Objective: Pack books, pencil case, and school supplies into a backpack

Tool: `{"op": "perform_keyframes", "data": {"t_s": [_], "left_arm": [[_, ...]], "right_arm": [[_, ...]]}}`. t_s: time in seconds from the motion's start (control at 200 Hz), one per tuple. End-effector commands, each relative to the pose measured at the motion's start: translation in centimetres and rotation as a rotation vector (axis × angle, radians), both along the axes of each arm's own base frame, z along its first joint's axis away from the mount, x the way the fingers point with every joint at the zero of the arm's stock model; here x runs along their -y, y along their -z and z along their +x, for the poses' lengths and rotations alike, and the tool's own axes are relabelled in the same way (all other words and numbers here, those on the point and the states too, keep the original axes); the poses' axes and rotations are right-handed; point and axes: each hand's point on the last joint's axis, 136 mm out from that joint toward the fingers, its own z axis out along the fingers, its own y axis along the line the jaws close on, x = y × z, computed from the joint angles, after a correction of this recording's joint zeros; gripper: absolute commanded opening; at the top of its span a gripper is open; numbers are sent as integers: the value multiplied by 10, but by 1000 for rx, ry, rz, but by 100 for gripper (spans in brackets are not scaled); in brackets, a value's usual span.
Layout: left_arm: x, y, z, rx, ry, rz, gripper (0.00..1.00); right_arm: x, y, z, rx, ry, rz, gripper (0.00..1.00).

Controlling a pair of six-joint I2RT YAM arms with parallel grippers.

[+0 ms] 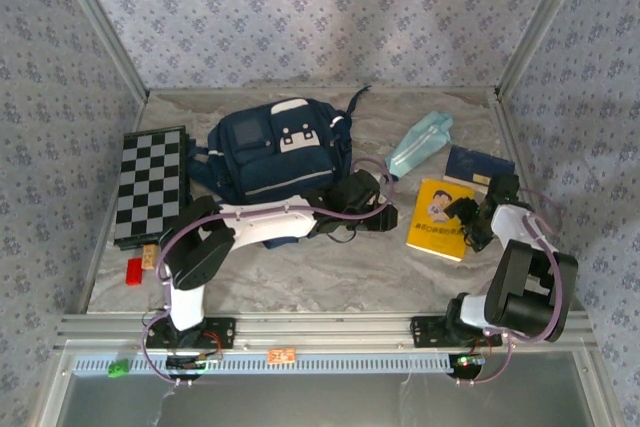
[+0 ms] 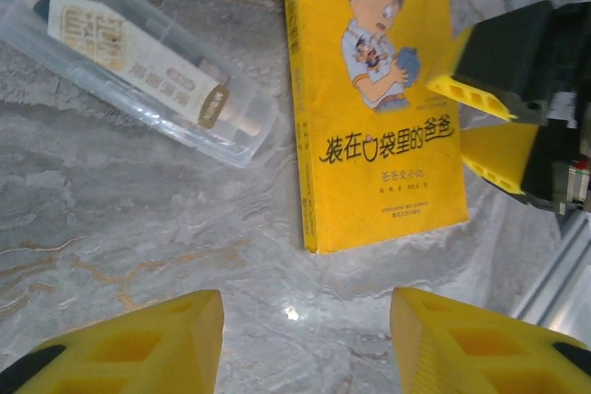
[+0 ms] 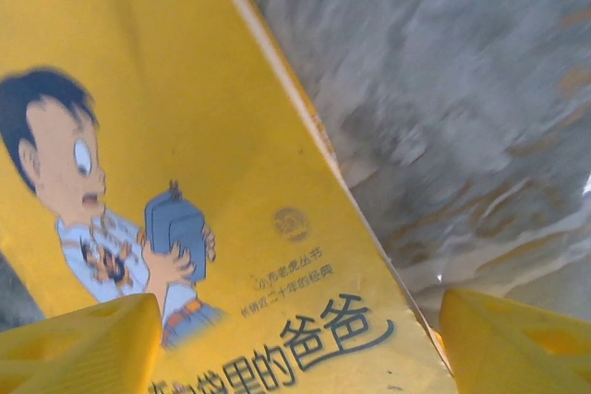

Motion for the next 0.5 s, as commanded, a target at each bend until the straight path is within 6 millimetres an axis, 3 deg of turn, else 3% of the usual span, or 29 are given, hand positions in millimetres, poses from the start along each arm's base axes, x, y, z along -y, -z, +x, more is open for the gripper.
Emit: {"op": "perform_keyframes", "data": {"t_s": [0.0,0.12,0.26,0.345,0.495], "left_arm": [[9,-5,11,40,-11,-2,51],[14,12,16,52,16,48,51],[25,23,22,58,55,60,51],[32,30,26,56,62,69,51],[39,43,32,50,69,109,50]], "right_arm": [[-30,-5,-11,5,-72,63,77],[-42,-13,-18,32,-112,75,73],[-29,-24,-20,71,-100,55,65],[-21,-20,-23,59,-89,44,60],[-25,-10,-22,35,-110,87,59]]}}
